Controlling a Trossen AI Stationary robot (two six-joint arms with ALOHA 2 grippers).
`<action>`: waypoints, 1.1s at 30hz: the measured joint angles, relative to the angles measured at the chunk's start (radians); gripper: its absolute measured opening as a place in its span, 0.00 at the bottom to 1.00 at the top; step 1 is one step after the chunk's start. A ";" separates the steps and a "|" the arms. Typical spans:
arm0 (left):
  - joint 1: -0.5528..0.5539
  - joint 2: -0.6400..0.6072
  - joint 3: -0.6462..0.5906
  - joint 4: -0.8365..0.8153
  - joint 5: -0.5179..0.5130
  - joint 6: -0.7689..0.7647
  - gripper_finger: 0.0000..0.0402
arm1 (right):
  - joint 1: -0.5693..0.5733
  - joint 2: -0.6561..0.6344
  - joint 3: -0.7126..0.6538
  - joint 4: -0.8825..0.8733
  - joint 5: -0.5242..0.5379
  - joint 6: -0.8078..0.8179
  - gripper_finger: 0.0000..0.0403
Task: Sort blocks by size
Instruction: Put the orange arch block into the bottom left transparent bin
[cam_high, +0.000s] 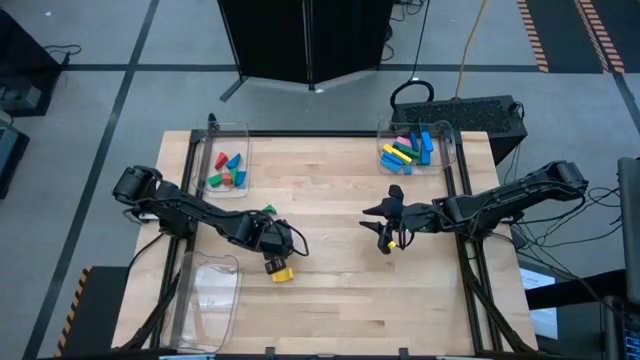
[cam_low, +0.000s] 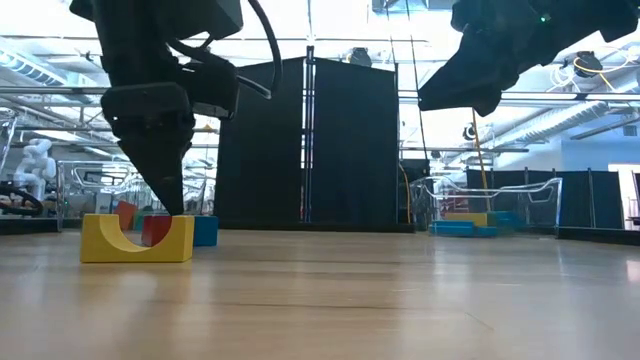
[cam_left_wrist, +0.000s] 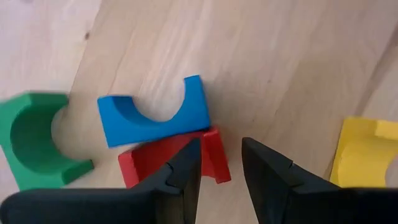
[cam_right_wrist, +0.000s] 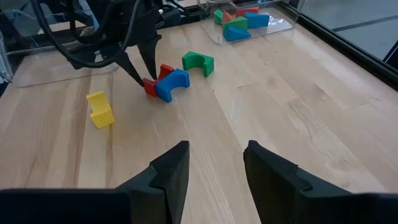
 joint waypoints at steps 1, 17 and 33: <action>0.001 0.000 0.000 -0.005 0.000 -0.026 0.30 | 0.000 0.000 0.000 0.000 0.000 0.000 0.37; 0.010 0.055 -0.014 -0.015 -0.032 -0.142 0.29 | 0.000 0.000 0.000 -0.001 0.000 0.001 0.37; 0.018 0.063 -0.011 -0.035 -0.016 -0.108 0.09 | 0.013 0.000 0.000 -0.001 0.000 0.004 0.37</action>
